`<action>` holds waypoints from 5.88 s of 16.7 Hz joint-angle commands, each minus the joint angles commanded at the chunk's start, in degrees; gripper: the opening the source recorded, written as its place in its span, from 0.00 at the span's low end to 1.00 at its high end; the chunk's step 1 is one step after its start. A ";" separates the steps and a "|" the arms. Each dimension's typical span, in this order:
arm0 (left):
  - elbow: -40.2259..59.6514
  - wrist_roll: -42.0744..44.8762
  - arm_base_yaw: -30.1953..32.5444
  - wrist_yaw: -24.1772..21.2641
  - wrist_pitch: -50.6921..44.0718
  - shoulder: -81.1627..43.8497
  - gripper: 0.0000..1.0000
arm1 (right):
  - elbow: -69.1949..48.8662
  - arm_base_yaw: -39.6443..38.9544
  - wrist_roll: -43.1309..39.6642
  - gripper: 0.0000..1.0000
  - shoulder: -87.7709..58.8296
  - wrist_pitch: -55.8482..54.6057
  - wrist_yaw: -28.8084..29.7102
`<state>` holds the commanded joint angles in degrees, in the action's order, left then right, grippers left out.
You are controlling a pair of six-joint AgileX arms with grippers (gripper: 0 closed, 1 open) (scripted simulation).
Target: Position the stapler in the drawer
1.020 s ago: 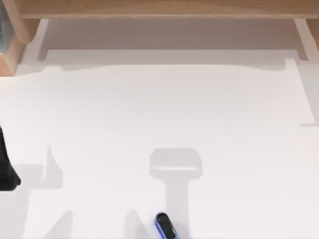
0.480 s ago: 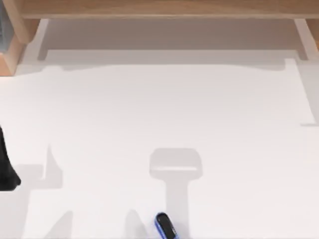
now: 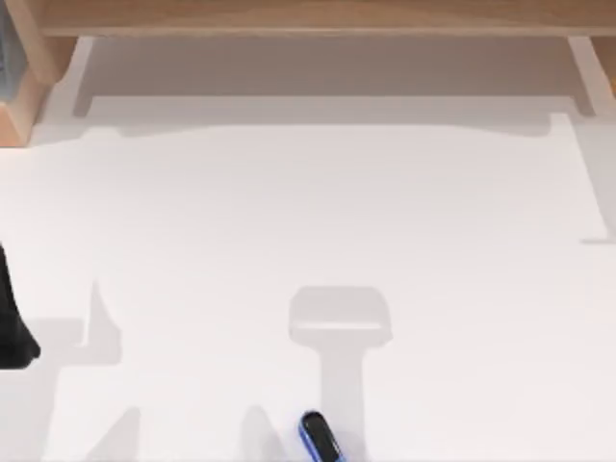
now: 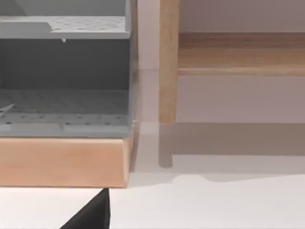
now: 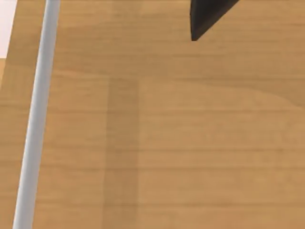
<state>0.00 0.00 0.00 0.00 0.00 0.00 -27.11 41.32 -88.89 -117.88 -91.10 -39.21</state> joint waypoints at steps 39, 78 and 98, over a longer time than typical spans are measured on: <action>0.00 0.00 0.00 0.00 0.00 0.00 1.00 | -41.85 -97.31 116.31 1.00 15.61 134.75 38.32; 0.00 0.00 0.00 0.00 0.00 0.00 1.00 | -40.40 -104.11 124.41 0.00 5.19 131.16 42.46; 0.00 0.00 0.00 0.00 0.00 0.00 1.00 | -43.56 -104.14 124.29 0.00 8.23 137.58 42.64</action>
<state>0.00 0.00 0.00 0.00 0.00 0.00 -70.67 -62.82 35.40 -109.64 46.48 3.44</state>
